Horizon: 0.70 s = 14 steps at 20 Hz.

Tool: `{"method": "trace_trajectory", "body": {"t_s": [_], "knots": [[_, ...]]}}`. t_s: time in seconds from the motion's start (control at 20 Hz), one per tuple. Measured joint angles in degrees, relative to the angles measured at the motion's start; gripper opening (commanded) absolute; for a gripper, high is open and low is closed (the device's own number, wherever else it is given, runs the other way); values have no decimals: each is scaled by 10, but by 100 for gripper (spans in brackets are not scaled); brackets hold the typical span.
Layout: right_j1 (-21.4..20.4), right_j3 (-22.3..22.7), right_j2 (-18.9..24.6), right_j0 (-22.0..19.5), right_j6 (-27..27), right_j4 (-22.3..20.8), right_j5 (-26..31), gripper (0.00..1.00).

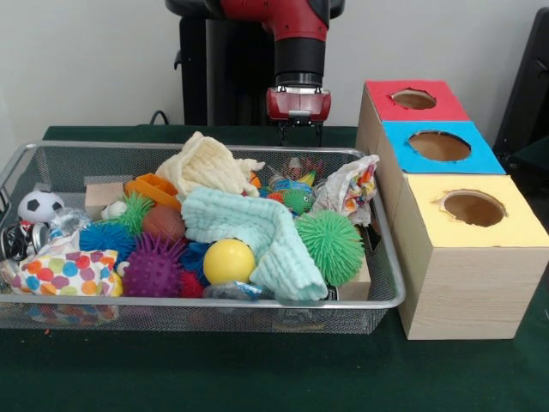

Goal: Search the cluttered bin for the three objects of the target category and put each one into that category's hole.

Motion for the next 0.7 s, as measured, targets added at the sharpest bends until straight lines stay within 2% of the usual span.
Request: {"method": "trace_trajectory", "body": {"t_s": [0.2,0.6,0.65,0.7], "knots": [[20,-8,0,0,0,0,-1,100],[31,-13,0,0,0,0,-18,100],[31,-13,0,0,0,-1,-18,0],[31,-13,0,0,0,-1,-18,0]]}}
